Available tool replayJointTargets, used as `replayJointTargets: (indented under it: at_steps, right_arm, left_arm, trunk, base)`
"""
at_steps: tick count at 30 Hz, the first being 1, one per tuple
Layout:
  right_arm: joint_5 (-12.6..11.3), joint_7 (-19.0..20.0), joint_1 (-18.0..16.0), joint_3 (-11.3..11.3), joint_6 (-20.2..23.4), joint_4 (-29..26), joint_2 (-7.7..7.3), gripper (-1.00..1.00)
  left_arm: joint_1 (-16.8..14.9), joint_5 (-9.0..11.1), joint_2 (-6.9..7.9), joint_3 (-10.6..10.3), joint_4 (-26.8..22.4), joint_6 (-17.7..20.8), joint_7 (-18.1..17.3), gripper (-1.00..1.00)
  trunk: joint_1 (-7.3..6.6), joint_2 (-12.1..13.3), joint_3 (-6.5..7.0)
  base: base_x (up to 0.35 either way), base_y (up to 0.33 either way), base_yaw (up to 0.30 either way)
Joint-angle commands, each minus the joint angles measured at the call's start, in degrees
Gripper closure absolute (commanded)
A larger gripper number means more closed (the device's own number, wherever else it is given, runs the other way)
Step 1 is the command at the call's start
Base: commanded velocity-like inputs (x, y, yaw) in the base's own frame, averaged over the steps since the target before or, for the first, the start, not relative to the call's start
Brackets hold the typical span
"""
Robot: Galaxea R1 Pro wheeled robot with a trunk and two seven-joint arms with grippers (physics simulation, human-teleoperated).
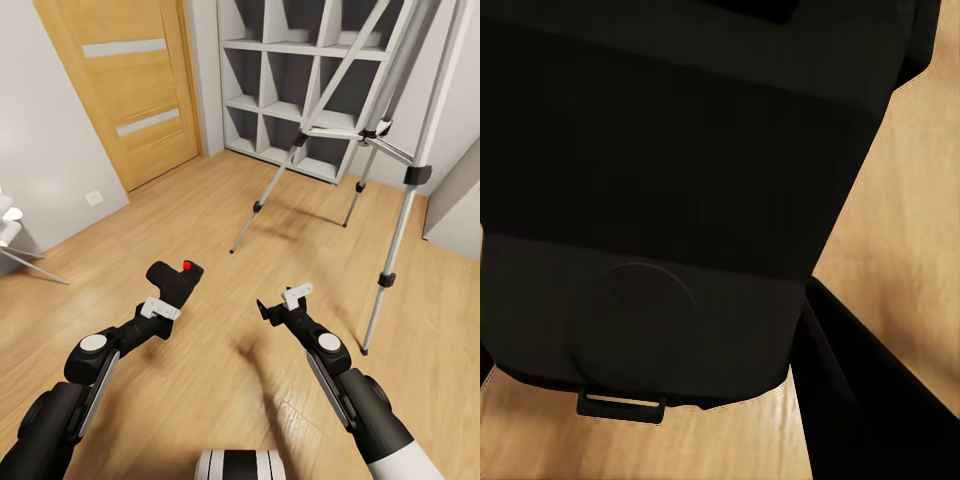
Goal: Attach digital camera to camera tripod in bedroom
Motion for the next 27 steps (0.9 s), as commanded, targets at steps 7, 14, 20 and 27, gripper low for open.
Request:
replayJointTargets:
  at_steps: [7, 14, 20, 27]
  right_arm:
    - [0.0, 0.3, 0.0, 0.2, -0.4, -0.1, -0.03, -1.00]
    - [0.0, 0.3, 0.0, 0.3, -0.5, -0.1, -0.03, -1.00]
    - [0.0, 0.3, 0.0, 0.3, -0.6, -0.1, -0.03, -1.00]
    - [0.0, 0.4, 0.0, 0.4, -0.6, -0.1, -0.03, -1.00]
  left_arm:
    - [0.0, -0.7, 0.06, 0.0, -0.2, 0.2, -0.5, 1.00]
    - [0.0, -0.7, 0.07, 0.0, -0.2, 0.1, -0.5, 1.00]
    - [0.0, -0.7, 0.07, 0.0, -0.2, 0.1, -0.5, 1.00]
    - [0.0, -0.7, 0.12, 0.1, -0.2, 0.1, -0.5, 1.00]
  trunk:
    - [-0.19, 0.1, 1.52]
    - [-0.37, 0.2, 3.07]
    - [-0.52, 0.3, 4.40]
    - [-0.70, 0.3, 5.95]
  base:
    - [0.000, 0.000, 0.000]
    - [0.000, 0.000, 0.000]
    - [0.000, 0.000, 0.000]
    - [0.000, 0.000, 0.000]
